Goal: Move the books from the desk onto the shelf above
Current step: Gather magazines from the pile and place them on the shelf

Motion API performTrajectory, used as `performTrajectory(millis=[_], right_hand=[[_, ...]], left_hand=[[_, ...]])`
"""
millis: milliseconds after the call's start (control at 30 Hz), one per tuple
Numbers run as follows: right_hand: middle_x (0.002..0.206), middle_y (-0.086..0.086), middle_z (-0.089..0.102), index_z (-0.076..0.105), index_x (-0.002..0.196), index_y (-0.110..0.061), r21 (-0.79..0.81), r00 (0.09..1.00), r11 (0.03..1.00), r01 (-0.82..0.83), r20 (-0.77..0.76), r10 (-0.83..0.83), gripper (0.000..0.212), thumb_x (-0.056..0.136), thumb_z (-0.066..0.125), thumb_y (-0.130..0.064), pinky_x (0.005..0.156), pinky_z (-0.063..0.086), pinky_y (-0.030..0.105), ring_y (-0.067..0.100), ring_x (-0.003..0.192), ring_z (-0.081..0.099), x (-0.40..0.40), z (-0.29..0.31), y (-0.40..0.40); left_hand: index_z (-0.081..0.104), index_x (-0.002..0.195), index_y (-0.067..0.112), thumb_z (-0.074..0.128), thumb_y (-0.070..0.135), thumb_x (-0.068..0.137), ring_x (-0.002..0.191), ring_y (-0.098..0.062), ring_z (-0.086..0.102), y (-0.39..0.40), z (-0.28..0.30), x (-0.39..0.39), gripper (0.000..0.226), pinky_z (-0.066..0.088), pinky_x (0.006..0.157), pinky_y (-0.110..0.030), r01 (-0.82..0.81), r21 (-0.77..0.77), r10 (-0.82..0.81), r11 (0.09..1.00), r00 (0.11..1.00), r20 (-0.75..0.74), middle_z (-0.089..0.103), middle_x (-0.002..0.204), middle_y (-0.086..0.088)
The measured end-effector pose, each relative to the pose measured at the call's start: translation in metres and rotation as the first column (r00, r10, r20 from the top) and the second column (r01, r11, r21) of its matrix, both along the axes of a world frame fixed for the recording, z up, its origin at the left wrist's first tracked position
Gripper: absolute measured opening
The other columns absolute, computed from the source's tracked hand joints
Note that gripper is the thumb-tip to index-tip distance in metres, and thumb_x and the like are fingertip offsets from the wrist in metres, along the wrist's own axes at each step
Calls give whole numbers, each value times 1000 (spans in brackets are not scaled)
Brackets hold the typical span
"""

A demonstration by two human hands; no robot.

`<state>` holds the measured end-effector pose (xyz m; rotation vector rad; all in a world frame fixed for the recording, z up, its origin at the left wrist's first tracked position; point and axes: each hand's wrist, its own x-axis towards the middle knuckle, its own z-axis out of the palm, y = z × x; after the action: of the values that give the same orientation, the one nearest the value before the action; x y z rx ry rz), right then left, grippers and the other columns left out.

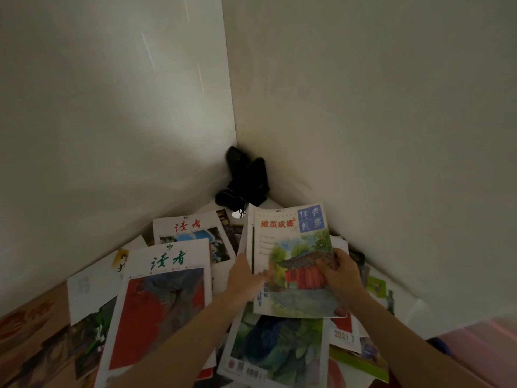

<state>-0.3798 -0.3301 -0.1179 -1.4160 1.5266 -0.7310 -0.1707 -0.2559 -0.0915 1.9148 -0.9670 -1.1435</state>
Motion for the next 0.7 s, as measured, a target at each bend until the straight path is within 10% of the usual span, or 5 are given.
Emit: performTrajectory(millis=[133,300,533,700], right_hand=[[99,5,71,59,104,-23,209,948,977,47,299,-110,20,88,68,-31,73,58,36,22,89,70,1,14,7],[105,17,72,64,113,-5,466,727,875,-131,645,-234,23,91,60,-14,70,59,43,33,93,71,5,27,28],[110,5,69,61,121,-19,-92,990,990,-110,-101,101,32,93,54,-5,64,57,26,13,81,69,17,57,23],[100,1,69,68,116,-16,-384,987,920,-84,-160,23,28,91,57,-8,71,50,23,18,82,65,40,152,6]], left_hand=[[25,138,14,50,16,98,112,-17,56,6,-1,-1,48,49,80,-22,64,-62,-63,996,998,14,51,128,-3],[35,130,22,48,12,98,92,-7,58,16,9,21,36,50,66,-21,-74,-125,69,989,996,-50,57,116,0],[39,122,26,51,17,98,85,-13,65,79,50,115,28,50,50,-20,-152,-206,156,967,988,3,61,108,0],[39,124,23,49,27,99,95,-24,67,145,59,177,28,59,73,-43,-236,-118,243,965,969,49,63,113,-4]])
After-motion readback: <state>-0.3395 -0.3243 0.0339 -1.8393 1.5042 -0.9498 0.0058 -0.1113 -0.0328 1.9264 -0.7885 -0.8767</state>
